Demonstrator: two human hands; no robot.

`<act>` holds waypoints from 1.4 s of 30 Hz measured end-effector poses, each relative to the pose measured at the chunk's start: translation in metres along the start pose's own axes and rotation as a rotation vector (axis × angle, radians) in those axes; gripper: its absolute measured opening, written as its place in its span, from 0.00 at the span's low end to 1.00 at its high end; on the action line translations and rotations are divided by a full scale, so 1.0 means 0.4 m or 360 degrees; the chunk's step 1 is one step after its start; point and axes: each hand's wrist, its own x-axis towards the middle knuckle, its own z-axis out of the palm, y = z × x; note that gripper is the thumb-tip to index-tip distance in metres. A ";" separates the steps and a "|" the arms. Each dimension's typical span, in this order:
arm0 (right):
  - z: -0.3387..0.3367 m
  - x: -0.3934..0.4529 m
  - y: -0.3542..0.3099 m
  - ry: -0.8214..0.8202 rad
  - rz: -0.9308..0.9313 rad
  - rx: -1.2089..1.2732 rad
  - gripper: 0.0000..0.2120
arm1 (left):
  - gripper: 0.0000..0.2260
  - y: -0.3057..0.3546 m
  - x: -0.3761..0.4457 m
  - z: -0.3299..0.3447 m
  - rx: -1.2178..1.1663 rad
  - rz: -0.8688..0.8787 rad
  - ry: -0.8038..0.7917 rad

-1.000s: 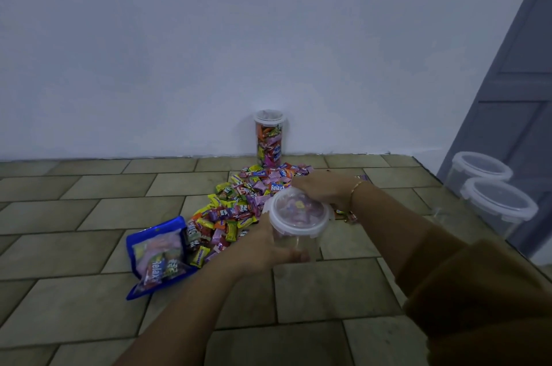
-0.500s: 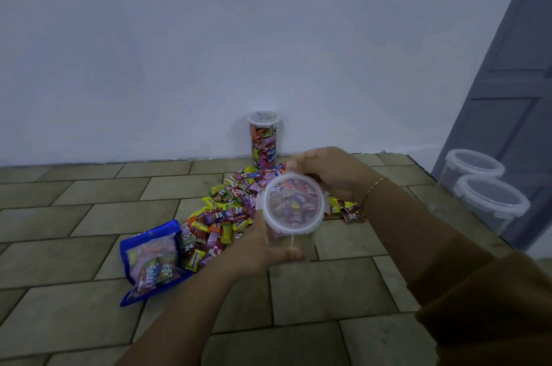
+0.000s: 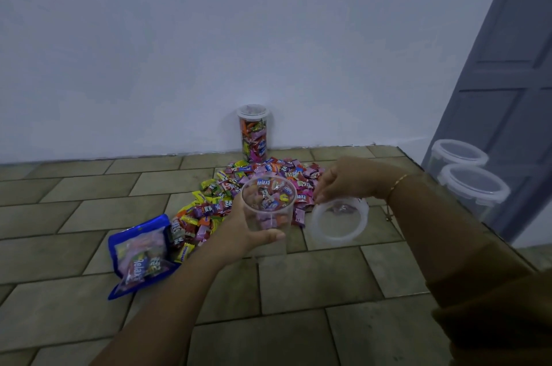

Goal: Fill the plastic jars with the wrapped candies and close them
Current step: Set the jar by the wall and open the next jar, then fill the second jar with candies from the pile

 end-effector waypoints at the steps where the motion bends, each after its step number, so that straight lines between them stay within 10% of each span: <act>1: 0.020 0.004 0.009 -0.0013 0.0017 -0.0055 0.09 | 0.45 -0.005 0.000 0.001 0.0002 -0.0003 0.0017; 15: 0.355 0.028 0.059 0.0583 0.0084 -0.0566 0.11 | 0.52 0.001 -0.037 0.023 0.0171 0.0049 0.0259; 31: 0.396 0.002 -0.120 -0.0160 -0.0243 -0.0268 0.17 | 0.52 -0.105 -0.106 -0.091 0.0837 -0.0302 0.0519; 42: 0.454 0.104 -0.286 0.0128 -0.0457 0.0021 0.16 | 0.43 -0.166 -0.148 -0.211 0.0850 -0.0332 0.0467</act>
